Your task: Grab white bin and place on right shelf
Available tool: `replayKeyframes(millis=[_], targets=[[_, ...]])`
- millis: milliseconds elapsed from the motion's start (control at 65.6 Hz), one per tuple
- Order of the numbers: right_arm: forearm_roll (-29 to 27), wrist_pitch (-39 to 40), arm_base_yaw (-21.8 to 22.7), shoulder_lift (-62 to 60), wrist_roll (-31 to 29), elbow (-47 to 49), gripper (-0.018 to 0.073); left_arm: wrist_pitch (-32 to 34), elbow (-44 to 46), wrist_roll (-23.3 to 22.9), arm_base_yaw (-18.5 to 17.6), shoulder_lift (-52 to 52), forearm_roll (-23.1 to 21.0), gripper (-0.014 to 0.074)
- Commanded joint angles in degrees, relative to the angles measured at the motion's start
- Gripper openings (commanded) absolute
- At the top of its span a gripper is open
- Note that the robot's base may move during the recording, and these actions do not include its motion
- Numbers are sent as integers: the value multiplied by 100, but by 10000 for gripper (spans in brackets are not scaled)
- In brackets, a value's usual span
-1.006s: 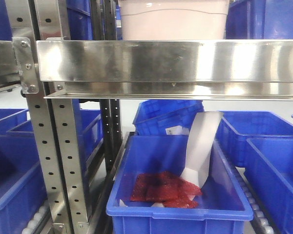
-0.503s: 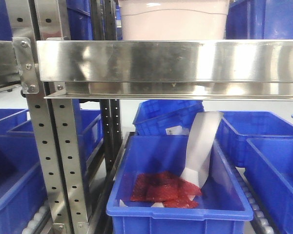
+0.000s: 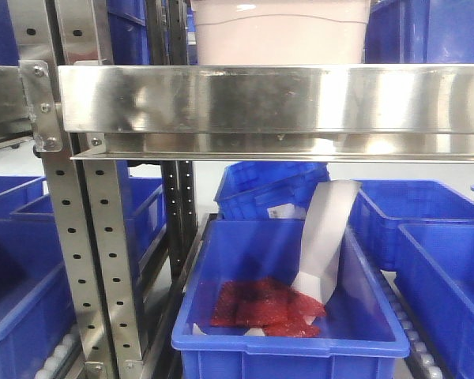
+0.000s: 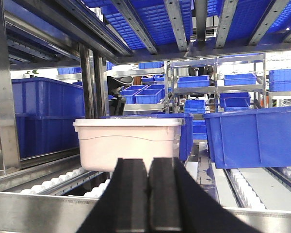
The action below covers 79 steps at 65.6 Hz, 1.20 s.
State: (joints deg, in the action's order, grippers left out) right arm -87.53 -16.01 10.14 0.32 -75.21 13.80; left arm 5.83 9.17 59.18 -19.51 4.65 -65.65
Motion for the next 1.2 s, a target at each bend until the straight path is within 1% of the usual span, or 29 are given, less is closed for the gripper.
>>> replayKeyframes(millis=[0,229,259,305,320,351,366,396,427,457,488,503,518,534,549,564,625,671,686,732,778,839,900,961,1052,1144,1189], targets=[[-131,82,20,69,-48,145,74,164,162,4,-42,43,-5,-118],[-131,100,20,69,-48,50,74,164,162,4,-42,43,-5,-118],[-66,136,20,69,-48,37,74,164,162,4,-42,43,-5,-118],[329,151,20,69,-48,31,74,164,162,4,-42,43,-5,-118],[703,168,20,69,-33,31,74,164,162,4,-42,43,-5,-118],[1119,191,20,69,53,31,74,164,162,4,-42,43,-5,-118],[1424,191,20,69,135,31,74,164,162,4,-42,43,-5,-118],[1831,173,20,69,455,31,74,164,162,4,-42,43,-5,-118],[2388,127,20,69,944,31,74,164,162,4,-42,43,-5,-118],[3104,77,20,69,1729,31,74,164,162,4,-42,43,-5,-118],[3588,35,20,69,2331,31,74,164,162,4,-42,43,-5,-118],[3945,2,20,69,2808,31,74,164,162,4,-42,43,-5,-118],[4181,-25,20,69,3129,31,74,164,162,4,-42,43,-5,-118],[4536,-53,20,69,3608,23,74,164,162,4,-42,43,-5,-118],[4775,-53,20,69,3922,23,74,164,162,4,-42,43,-5,-118],[5135,-64,20,69,4379,7,74,164,162,4,-42,43,-5,-118],[6271,-60,14,69,5737,-54,74,156,162,4,-42,43,-5,-118],[6930,7,-7,69,6468,-116,74,156,162,4,-42,43,-5,-118],[7163,35,-19,69,6631,-135,74,156,162,4,-42,43,-5,-118],[7562,270,-88,69,7072,-241,74,156,162,4,-42,43,-5,-118],[7760,648,-193,69,7162,-383,74,156,162,4,-42,43,-5,-118],[7884,1333,-404,62,7162,-657,74,156,162,4,-42,43,-5,-118],[8031,1833,-623,40,7162,-932,74,156,162,4,-42,43,-5,-118],[8191,1931,-749,-39,7157,-1107,74,156,162,4,-42,43,-5,-118],[8464,1901,-753,-207,7157,-1257,74,156,162,4,-42,43,-5,-118],[8515,1982,-753,-196,7163,-1361,74,156,162,4,-42,34,-5,-118],[8519,2156,-753,-196,7163,-1484,74,156,162,4,-42,34,-5,-118]])
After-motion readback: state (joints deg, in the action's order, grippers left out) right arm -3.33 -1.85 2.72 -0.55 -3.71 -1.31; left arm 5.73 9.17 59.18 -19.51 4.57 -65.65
